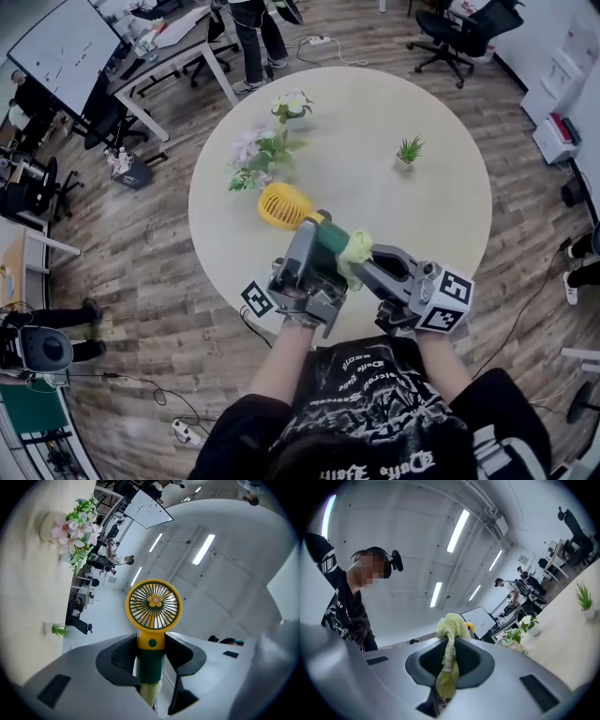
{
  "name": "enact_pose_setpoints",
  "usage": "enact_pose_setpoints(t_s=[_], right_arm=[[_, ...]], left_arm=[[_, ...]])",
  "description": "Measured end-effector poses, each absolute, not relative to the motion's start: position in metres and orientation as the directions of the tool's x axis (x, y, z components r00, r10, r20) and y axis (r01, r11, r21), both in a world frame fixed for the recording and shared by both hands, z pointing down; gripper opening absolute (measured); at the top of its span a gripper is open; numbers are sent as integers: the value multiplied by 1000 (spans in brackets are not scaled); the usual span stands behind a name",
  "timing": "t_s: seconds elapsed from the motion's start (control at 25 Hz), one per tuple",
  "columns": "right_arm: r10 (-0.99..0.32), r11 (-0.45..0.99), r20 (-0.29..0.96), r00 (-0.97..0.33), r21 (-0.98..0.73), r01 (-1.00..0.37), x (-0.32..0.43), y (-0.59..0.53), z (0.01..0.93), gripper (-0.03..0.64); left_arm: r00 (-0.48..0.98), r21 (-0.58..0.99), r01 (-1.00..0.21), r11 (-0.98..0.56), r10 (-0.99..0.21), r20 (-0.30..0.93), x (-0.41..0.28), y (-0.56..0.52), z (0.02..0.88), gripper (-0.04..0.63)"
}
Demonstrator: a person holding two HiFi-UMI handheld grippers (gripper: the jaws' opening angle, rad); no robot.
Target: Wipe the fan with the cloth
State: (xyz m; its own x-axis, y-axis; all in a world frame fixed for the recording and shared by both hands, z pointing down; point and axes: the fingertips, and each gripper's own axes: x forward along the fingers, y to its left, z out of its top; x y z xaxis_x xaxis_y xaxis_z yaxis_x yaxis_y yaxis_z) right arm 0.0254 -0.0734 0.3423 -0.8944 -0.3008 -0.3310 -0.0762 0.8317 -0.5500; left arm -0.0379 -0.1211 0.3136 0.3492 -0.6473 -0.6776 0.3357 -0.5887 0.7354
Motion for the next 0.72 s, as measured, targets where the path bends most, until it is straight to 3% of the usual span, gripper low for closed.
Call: enact_pose_setpoints(t_s=[0.16, 0.32, 0.48, 0.72], right_arm=[[-318, 826, -387, -866, -561, -53, 32, -89, 329, 38], [-220, 890, -371, -902, -456, -30, 26, -83, 311, 38], [-167, 927, -367, -915, -374, -19, 17, -84, 291, 40], [-151, 927, -392, -908, -375, 7, 18, -98, 278, 40]], left_arm=[[368, 728, 344, -593, -629, -685, -37, -116, 311, 198], [362, 737, 327, -592, -642, -676, -36, -119, 312, 198], [456, 759, 281, -587, -614, -644, -22, -119, 310, 198], [487, 707, 380, -596, -521, -701, -1, -105, 302, 197]])
